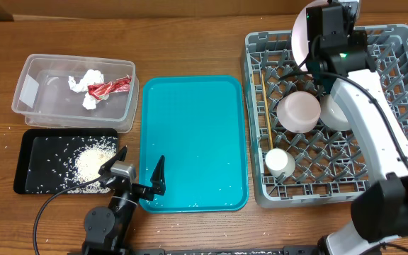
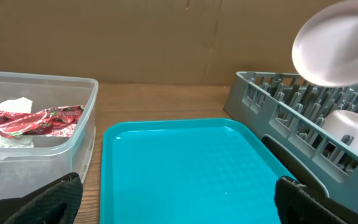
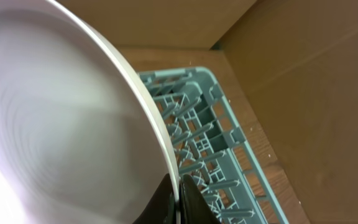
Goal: Sort waste into correct bins and load items into the dishwasher
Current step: 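Lift the white plate and carry it to the back of the rack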
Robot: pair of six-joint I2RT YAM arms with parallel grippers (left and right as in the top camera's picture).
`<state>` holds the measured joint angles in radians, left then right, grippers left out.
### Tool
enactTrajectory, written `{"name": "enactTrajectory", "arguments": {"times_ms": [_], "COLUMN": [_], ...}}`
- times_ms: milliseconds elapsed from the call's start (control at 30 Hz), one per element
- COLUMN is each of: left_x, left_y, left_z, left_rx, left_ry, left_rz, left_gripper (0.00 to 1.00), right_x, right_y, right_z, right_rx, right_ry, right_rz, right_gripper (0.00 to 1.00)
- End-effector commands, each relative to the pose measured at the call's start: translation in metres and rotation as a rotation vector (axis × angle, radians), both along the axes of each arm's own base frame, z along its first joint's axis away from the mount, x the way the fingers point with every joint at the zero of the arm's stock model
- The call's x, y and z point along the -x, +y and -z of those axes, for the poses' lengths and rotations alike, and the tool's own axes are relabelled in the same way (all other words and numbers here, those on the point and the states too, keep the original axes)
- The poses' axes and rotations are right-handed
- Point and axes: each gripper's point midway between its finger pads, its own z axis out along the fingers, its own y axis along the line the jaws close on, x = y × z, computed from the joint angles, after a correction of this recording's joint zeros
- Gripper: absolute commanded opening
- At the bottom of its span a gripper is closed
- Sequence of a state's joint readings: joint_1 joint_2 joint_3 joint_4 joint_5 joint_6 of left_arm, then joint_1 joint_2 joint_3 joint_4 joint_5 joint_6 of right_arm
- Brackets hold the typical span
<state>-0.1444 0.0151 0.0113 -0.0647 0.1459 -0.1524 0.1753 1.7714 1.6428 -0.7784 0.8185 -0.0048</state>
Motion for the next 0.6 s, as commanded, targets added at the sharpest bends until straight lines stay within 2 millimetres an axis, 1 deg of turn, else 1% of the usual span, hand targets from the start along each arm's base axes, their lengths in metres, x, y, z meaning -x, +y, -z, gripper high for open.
{"name": "enactTrajectory", "arguments": {"times_ms": [0, 67, 133, 267, 333, 367, 433, 467, 500, 567], "left_x": [0.001, 0.001, 0.001, 0.001, 0.001, 0.001, 0.001, 0.001, 0.001, 0.001], "left_y": [-0.003, -0.003, -0.003, -0.003, -0.002, -0.003, -0.003, -0.003, -0.003, -0.003], "left_z": [0.001, 0.001, 0.001, 0.001, 0.001, 0.001, 0.001, 0.001, 0.001, 0.001], "left_rx": [-0.016, -0.016, -0.017, -0.016, -0.016, -0.017, -0.017, -0.017, -0.016, -0.017], "left_ry": [-0.009, -0.009, -0.009, -0.009, -0.009, -0.009, -0.009, -0.009, -0.009, -0.009], "left_rz": [0.012, 0.012, 0.012, 0.012, 0.012, 0.012, 0.012, 0.012, 0.012, 0.012], "left_gripper": [1.00, 1.00, 1.00, 1.00, 1.00, 1.00, 1.00, 1.00, 1.00, 1.00], "right_x": [-0.009, -0.010, -0.010, -0.009, -0.008, -0.006, -0.006, -0.006, -0.005, -0.005], "right_y": [-0.003, 0.000, 0.007, 0.025, 0.033, 0.042, 0.052, 0.056, 0.060, 0.062], "right_z": [0.029, 0.039, 0.043, 0.041, 0.040, 0.038, 0.036, 0.036, 0.036, 0.036], "right_rx": [0.021, 0.026, 0.030, 0.045, 0.061, 0.078, 0.090, 0.092, 0.093, 0.092], "right_ry": [0.067, 0.097, 0.111, 0.109, 0.111, 0.109, 0.105, 0.104, 0.106, 0.105], "right_rz": [0.012, 0.006, -0.008, -0.042, -0.051, -0.064, -0.079, -0.088, -0.096, -0.099], "right_gripper": [0.04, 0.04, 0.04, 0.11, 0.11, 0.11, 0.12, 0.16, 0.17, 0.12]}}
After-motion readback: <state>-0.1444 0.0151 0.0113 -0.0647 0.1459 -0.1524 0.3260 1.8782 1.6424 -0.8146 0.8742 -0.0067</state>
